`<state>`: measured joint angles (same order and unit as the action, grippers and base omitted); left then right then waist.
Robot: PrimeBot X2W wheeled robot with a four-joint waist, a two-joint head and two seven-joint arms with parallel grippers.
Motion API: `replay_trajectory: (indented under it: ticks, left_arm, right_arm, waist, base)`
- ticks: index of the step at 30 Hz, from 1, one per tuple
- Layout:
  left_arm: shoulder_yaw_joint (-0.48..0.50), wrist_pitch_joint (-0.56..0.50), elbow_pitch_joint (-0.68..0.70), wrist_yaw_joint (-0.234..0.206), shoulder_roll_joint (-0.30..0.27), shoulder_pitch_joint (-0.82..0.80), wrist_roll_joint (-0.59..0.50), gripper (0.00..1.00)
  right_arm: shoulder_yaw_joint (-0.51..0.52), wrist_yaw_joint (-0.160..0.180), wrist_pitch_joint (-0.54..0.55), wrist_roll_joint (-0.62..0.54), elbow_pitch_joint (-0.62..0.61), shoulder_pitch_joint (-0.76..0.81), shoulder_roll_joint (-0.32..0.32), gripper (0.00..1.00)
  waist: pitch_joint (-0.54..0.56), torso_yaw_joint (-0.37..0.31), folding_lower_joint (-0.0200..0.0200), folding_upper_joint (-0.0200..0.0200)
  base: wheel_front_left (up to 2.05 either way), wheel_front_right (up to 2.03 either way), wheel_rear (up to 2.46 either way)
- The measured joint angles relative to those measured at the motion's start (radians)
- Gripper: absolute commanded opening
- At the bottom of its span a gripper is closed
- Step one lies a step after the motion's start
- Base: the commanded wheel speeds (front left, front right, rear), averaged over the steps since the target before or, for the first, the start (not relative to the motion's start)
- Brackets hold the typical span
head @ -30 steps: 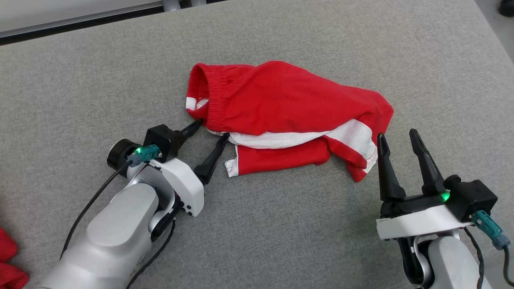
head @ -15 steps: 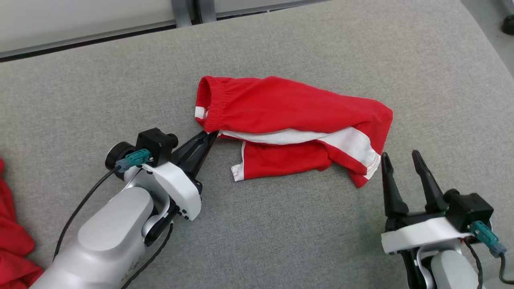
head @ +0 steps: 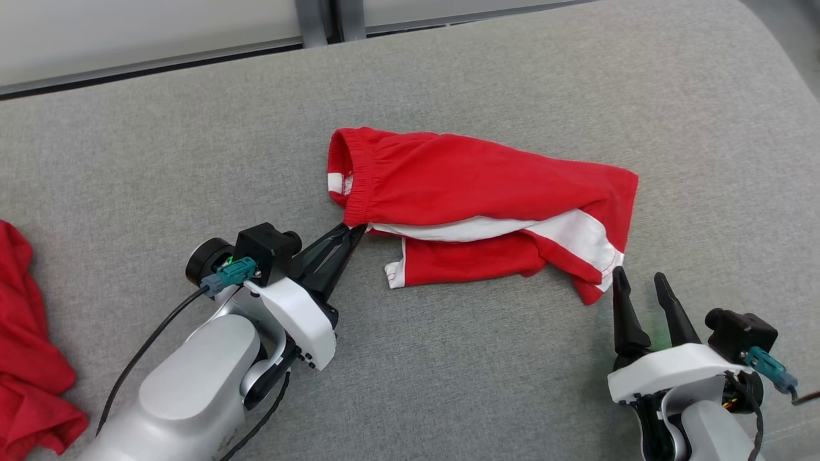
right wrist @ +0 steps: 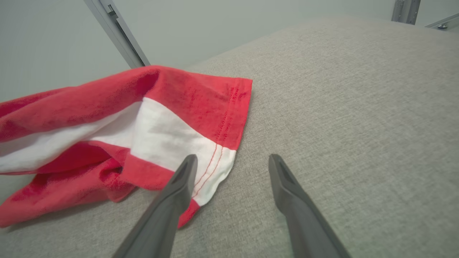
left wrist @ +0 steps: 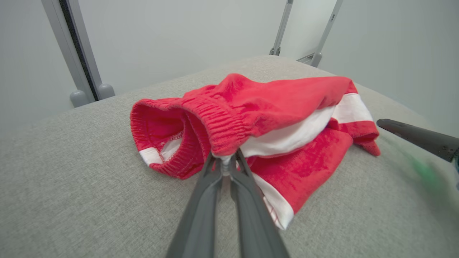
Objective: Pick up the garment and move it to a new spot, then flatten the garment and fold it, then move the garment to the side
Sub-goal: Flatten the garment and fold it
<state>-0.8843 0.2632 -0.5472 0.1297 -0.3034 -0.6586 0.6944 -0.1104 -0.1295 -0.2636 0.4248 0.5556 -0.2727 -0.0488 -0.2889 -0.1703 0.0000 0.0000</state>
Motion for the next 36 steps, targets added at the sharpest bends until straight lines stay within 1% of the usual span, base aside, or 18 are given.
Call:
replay_trajectory:
  ticks: [6,12,13,14,15,20,22,24,27,32,36]
  left_arm:
    - [0.0,0.0,0.011,0.0,0.005,-0.007,-0.016,0.0]
    - [0.0,0.0,0.016,0.0,0.011,-0.011,-0.02,0.0]
    - [0.0,0.0,0.016,0.0,0.011,-0.011,-0.021,0.0]
    - [0.0,0.0,0.016,0.0,0.011,-0.011,-0.021,0.0]
    - [0.0,0.0,0.015,0.0,0.01,-0.011,-0.021,0.0]
    - [0.002,0.0,0.012,0.0,0.007,-0.011,-0.022,0.0]
    - [0.005,0.0,0.01,0.0,0.007,-0.009,-0.023,0.0]
    - [0.01,0.0,0.007,0.0,0.004,-0.003,-0.023,0.0]
    - [0.026,0.0,0.007,0.0,0.004,0.004,-0.018,0.0]
    - [0.06,0.0,0.033,0.0,0.0,0.014,-0.005,0.0]
    - [0.08,-0.017,0.089,0.0,-0.022,-0.009,0.014,0.0]
  right_arm:
    - [0.001,0.0,0.0,0.007,0.096,-0.056,0.0,1.0]
    - [-0.007,0.0,-0.002,0.01,0.138,-0.093,-0.002,1.0]
    - [-0.012,0.0,-0.002,0.01,0.142,-0.097,-0.003,0.45]
    - [-0.017,0.0,-0.002,0.009,0.144,-0.099,-0.003,0.05]
    - [-0.023,0.0,-0.002,0.008,0.145,-0.099,-0.003,0.0]
    - [-0.021,0.0,0.0,-0.015,0.132,-0.094,0.001,0.0]
    - [-0.008,0.0,0.0,-0.022,0.108,-0.085,0.0,0.0]
    - [0.008,0.0,0.0,-0.055,0.075,-0.073,0.0,0.0]
    - [0.025,0.0,0.0,-0.08,-0.003,-0.054,0.0,0.0]
    - [0.04,0.0,0.0,-0.158,-0.159,-0.034,-0.001,0.0]
    - [0.041,0.0,0.0,-0.24,-0.278,-0.063,-0.001,0.0]
  waist:
    - [-0.025,0.02,0.0,0.0]
    - [-0.032,0.032,0.0,0.0]
    - [-0.032,0.032,0.0,0.0]
    - [-0.031,0.033,0.0,0.0]
    - [-0.029,0.033,0.0,0.0]
    - [-0.017,0.033,0.0,0.0]
    - [-0.009,0.032,0.0,0.0]
    - [0.002,0.031,0.0,0.0]
    - [0.022,0.034,0.0,0.0]
    - [0.067,0.047,0.0,0.0]
    - [0.112,0.065,0.0,0.0]
  base:
    - [0.0,0.0,0.0]
    - [0.0,0.0,0.0]
    - [0.0,0.0,0.0]
    - [0.0,0.0,0.0]
    - [0.0,0.0,0.0]
    - [0.0,0.0,0.0]
    - [0.0,0.0,0.0]
    - [0.0,0.0,0.0]
    - [0.0,0.0,0.0]
    - [0.0,0.0,0.0]
    - [0.0,0.0,0.0]
